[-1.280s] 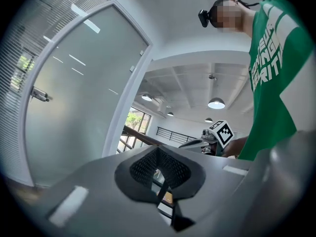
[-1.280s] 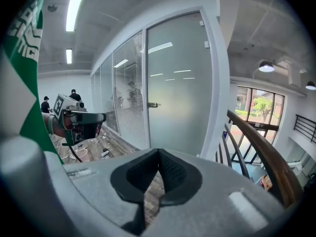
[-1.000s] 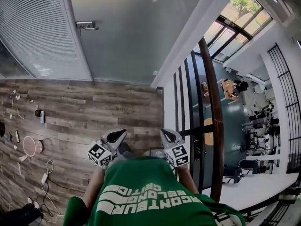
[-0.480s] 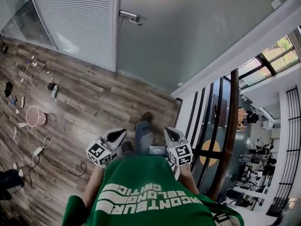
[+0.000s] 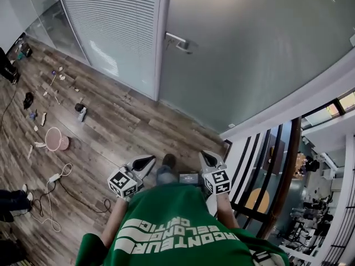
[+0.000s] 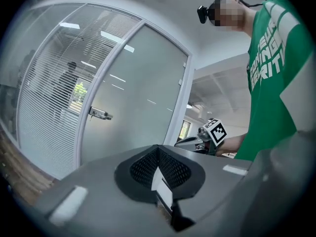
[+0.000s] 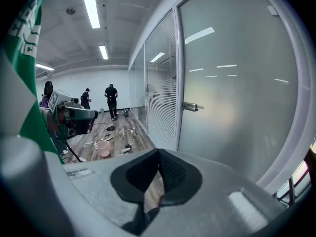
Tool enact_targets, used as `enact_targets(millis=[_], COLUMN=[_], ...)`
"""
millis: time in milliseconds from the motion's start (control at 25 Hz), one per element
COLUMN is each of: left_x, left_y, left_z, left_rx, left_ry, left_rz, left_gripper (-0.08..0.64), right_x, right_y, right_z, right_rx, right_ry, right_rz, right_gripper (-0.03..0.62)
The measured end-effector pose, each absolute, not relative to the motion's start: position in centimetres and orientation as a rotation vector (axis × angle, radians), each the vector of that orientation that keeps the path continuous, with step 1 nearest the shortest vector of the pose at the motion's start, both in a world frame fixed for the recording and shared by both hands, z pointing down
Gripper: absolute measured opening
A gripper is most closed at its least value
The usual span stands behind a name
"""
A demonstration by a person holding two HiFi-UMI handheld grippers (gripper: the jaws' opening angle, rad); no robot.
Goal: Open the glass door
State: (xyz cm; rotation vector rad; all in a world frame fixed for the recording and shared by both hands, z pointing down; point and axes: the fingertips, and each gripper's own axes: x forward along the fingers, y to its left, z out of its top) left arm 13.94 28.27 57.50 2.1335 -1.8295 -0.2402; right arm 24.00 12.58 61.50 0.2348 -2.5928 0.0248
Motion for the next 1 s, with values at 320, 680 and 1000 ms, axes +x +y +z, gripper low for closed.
enact_targets(millis=[320,680,1000], left_x=[8.5,6.2,3.4], left_y=[23.4,17.6,15.7], left_z=[57.2,57.3,58.8], left_rx=[2.061,2.063,2.058], left_ry=[-1.881,-1.868,-1.847], left_rz=[-0.232,-0.199,-0.194], left_gripper=[0.014,0.014,0.014], right_x=[18.4,15.9,12.8], right_y=[5.7,-1.0,-3.2], right_z=[60.6,61.2,62.0], right_rx=[0.197,0.208,0.215], right_ry=[-2.593,-2.587,-2.58], right_rz=[-0.017,-0.013,-0.013], right_gripper=[-0.008,-0.008,-0.008])
